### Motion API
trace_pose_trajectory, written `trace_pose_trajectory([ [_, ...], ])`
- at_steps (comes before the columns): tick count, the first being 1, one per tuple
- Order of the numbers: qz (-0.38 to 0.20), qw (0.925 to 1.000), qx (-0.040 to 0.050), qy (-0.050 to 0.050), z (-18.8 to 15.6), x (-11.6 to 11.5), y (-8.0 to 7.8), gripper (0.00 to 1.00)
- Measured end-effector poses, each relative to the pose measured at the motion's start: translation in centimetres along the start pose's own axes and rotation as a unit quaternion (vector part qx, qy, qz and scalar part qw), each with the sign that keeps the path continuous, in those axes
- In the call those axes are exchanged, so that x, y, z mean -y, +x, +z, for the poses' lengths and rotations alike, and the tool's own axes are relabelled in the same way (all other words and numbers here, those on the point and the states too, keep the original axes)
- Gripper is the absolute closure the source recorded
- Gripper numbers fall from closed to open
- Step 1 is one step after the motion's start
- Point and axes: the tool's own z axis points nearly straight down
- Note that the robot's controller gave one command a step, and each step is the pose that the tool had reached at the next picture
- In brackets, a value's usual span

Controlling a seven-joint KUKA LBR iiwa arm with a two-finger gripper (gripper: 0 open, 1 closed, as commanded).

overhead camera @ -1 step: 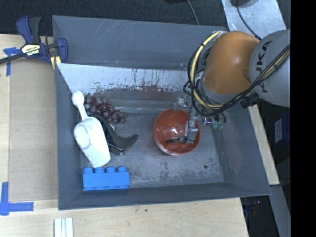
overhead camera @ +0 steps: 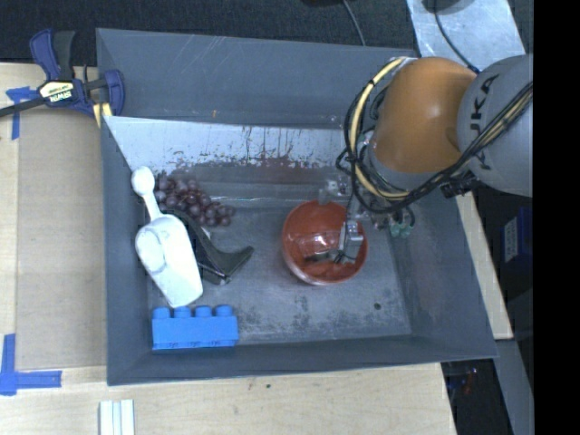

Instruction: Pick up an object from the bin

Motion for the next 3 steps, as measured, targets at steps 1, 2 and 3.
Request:
trace_pose_trajectory([
  [1, -0.007, 1.0, 0.0059, 0.0, -6.4, -2.3, -1.8, 0.0],
  [2, -0.009, 1.0, -0.0032, 0.0, -16.1, -1.7, 0.2, 0.0],
  [3, -0.115, 0.9934, -0.0049, -0.001, -1.1, -2.2, -1.9, 1.0],
])
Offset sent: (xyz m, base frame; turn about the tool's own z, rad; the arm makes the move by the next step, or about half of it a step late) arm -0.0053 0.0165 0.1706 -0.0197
